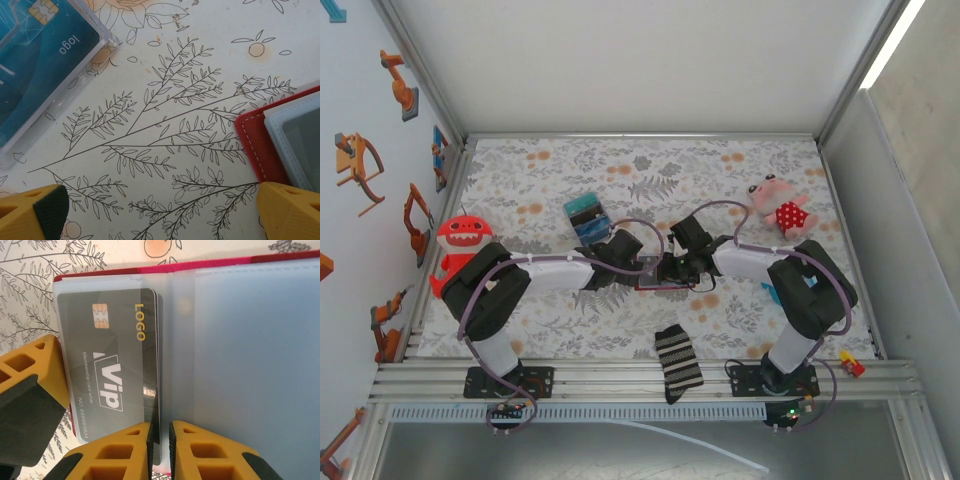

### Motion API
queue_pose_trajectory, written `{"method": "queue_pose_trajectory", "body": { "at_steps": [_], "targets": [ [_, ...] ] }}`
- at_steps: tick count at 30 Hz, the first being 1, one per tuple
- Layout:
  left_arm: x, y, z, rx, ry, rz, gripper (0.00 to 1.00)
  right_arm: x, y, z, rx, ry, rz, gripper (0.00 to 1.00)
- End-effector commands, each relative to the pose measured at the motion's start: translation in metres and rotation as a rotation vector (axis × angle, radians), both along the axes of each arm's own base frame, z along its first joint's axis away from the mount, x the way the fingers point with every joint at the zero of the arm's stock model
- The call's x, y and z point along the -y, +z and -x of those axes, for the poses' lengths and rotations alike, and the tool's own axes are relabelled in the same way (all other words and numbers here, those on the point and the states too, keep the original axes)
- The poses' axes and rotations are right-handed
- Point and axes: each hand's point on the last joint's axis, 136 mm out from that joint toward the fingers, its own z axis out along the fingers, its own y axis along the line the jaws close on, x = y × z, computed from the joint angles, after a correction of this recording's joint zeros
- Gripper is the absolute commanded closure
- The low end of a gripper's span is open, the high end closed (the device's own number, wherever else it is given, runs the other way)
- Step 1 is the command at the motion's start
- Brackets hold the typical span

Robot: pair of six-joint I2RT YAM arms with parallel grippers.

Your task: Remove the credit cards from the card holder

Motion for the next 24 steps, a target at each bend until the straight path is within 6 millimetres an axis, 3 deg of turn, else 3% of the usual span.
{"method": "queue_pose_trajectory", "body": {
  "at_steps": [1, 24],
  "targets": [
    [0.004, -0.001, 0.002, -0.008, -0.026, -0.036, 0.03, 0.001, -0.008, 0.004, -0.034, -0.015, -0.022, 0.83],
    [0.0, -0.002, 0.004, -0.014, -0.02, -0.072, 0.03, -0.01, 0.008, 0.002, -0.026, -0.003, -0.138, 0.87]
  ]
}}
